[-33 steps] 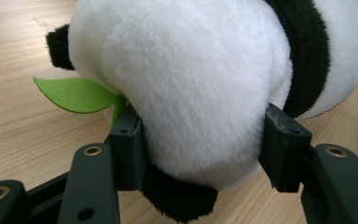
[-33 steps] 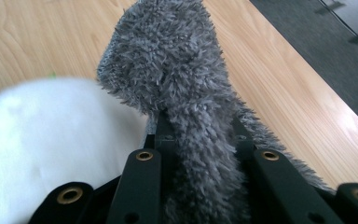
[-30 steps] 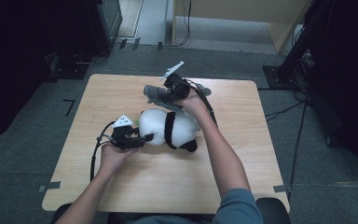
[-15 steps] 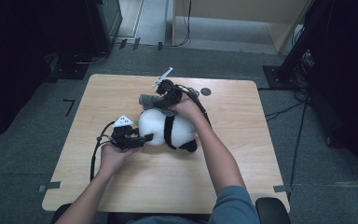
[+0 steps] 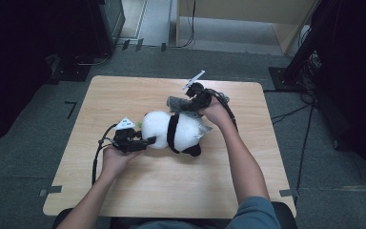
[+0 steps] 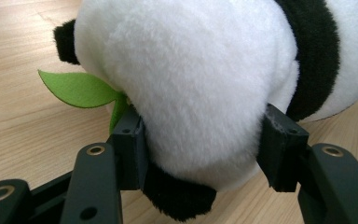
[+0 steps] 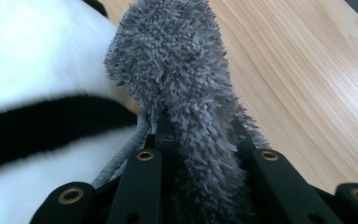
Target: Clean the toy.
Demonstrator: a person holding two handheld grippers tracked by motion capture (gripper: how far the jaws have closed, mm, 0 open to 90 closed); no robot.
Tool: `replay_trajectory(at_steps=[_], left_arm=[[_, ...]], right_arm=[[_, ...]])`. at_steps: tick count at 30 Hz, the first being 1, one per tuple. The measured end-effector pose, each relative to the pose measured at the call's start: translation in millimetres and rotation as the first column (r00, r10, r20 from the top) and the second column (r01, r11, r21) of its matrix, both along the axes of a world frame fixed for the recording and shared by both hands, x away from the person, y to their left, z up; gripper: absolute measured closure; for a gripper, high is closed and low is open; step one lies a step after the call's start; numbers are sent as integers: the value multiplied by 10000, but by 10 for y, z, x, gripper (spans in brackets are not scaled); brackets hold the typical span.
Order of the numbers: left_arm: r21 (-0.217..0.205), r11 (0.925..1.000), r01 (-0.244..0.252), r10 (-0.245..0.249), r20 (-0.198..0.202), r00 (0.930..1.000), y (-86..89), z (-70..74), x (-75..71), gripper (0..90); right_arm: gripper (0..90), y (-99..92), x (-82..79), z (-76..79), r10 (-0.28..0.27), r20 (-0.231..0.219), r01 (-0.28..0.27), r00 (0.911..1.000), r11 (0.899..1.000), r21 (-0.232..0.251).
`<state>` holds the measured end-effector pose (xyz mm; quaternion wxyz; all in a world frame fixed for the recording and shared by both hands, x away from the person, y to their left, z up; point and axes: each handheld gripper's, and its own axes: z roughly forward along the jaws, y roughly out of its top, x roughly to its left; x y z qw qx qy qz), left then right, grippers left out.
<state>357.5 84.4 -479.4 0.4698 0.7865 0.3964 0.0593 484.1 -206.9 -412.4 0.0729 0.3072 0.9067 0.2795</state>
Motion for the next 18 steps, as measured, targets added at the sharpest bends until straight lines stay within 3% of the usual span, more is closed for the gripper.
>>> replay_trajectory(at_steps=[7,18], left_arm=[[-9,10000,-43,43,-16,10000,14,-3,7,430],[0,10000,-3,3,72,10000,22,5,-2,431]], right_arm=[[740,-325,-104,-70,-526,-164,530,9985,9983,261],[739,-450,-198,-60,-940,137,937,9955,9954,214]])
